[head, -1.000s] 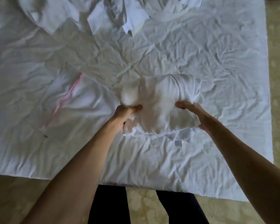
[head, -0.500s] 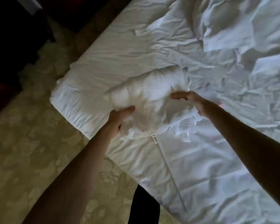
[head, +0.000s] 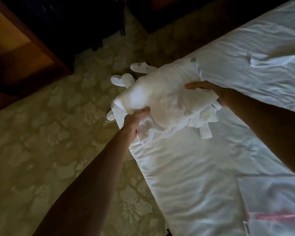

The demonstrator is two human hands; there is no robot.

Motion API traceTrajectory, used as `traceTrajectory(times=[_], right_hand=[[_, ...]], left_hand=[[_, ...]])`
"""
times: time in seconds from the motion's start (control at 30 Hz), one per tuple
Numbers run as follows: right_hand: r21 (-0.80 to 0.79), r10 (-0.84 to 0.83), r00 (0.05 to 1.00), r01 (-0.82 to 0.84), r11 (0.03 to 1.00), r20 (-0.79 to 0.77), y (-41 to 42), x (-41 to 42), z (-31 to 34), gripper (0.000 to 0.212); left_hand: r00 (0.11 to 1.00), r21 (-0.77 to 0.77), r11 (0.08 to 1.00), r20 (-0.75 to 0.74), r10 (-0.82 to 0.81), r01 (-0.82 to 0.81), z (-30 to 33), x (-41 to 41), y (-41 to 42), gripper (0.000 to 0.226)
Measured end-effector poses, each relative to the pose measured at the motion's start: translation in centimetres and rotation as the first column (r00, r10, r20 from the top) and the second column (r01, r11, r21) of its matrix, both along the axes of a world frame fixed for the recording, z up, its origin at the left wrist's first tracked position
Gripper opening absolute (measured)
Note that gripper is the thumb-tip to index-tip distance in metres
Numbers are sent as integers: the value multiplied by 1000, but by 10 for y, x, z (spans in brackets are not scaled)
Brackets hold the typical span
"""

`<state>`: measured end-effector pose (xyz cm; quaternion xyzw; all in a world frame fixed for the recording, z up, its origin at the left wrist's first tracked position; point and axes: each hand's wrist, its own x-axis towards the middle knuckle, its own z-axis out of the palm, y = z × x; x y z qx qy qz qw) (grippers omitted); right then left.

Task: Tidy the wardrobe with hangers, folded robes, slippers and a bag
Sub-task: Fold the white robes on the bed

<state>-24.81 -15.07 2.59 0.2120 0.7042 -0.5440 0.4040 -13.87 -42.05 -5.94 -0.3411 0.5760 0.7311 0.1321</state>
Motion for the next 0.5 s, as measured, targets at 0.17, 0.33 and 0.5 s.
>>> traceTrajectory(times=[0.17, 0.33, 0.5], right_hand=[[53, -25, 1000, 25, 998, 0, -19, -30, -41, 46], [49, 81, 993, -78, 996, -83, -22, -49, -80, 92], [88, 77, 990, -67, 994, -119, -12, -47, -63, 97]], left_hand=[[995, -60, 998, 94, 42, -37, -45, -18, -11, 67], [973, -348, 937, 199, 116, -41, -66, -29, -2, 66], [945, -548, 833, 228, 236, -76, -32, -25, 2, 106]])
